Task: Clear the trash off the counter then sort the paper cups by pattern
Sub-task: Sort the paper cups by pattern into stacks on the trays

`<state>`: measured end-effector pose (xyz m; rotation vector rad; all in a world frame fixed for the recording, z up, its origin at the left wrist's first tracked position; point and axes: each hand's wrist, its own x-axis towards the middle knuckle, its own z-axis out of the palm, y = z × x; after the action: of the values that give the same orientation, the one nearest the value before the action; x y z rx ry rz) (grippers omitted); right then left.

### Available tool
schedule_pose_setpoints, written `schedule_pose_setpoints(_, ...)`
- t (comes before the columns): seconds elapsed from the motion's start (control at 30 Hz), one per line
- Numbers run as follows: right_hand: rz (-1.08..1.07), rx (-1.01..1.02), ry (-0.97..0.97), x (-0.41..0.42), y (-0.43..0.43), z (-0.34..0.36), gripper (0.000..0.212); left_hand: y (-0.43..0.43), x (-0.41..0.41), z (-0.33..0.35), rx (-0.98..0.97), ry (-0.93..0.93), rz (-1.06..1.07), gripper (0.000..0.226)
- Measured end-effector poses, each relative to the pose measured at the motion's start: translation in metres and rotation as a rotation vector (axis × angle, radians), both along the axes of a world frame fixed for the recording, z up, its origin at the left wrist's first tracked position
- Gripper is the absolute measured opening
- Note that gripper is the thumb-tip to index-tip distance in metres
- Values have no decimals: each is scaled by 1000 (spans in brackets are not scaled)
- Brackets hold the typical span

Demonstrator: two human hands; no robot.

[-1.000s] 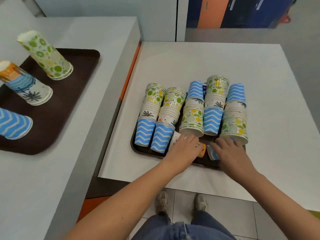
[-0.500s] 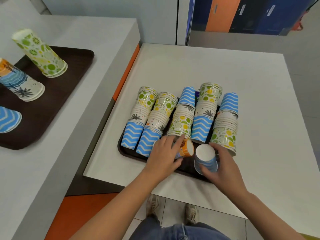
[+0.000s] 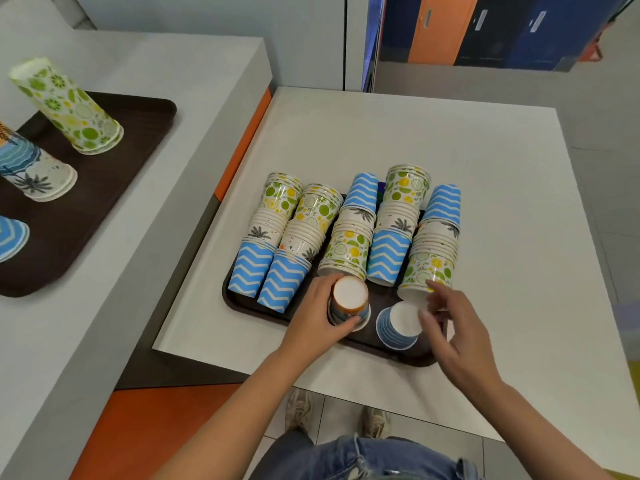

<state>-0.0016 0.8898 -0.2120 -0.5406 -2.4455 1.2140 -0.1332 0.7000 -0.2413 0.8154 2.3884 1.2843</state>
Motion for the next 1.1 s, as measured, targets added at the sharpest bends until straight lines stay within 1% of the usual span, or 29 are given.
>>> schedule_pose_setpoints(0.07, -169, -68, 32, -12, 12, 6, 48, 0, -2, 2, -20, -44, -15, 77)
schedule_pose_setpoints(0.1, -254, -105, 4, -20, 19, 9, 54, -2, -2, 5, -25, -82, -20, 81)
schedule_pose_setpoints(0.13, -327, -150, -59, -28, 28, 7, 66, -5, -1, 9, -16, -116, -17, 81)
schedule_pose_setpoints(0.17, -376, -204, -148, -36, 37, 7, 80, -8, 0, 13, 11, -135, 4, 76)
schedule_pose_setpoints(0.23, -406, -308, -335, -50, 51, 3, 109, -13, -1, 22, 108, -148, 98, 63)
schedule_pose_setpoints(0.27, -398, -341, -417, -57, 56, 0, 118, -14, -3, 28, 159, -150, 153, 57)
schedule_pose_setpoints(0.33, -366, -384, -553, -68, 62, -5, 127, -11, -10, 40, 220, -131, 239, 48)
schedule_pose_setpoints(0.4, -327, -411, -627, -76, 63, -7, 129, 3, -17, 58, 226, -78, 282, 38)
schedule_pose_setpoints(0.47, -297, -420, -654, -80, 64, -9, 127, 26, -26, 76, 236, -18, 282, 28)
schedule_pose_setpoints(0.53, -284, -413, -661, -81, 66, -9, 124, 60, -36, 90, 238, 9, 258, 16)
schedule_pose_setpoints(0.6, -284, -413, -650, -80, 69, -11, 121, 104, -47, 100, 176, 5, 195, 12)
schedule_pose_setpoints(0.7, -274, -449, -606, -76, 74, -13, 118, 179, -63, 105, -60, -85, 49, 34)
schedule_pose_setpoints(0.77, -265, -468, -577, -71, 75, -15, 116, 220, -73, 97, -203, -151, -15, 48)
schedule_pose_setpoints(0.87, -247, -494, -527, -64, 75, -16, 116, 252, -82, 73, -344, -158, -49, 54)
schedule_pose_setpoints(1.0, -214, -484, -463, -57, 78, -12, 114, 258, -83, 60, -332, -141, 14, 55)
schedule_pose_setpoints(1.1, -207, -441, -420, -55, 81, -6, 116, 257, -80, 67, -295, -198, 60, 64)
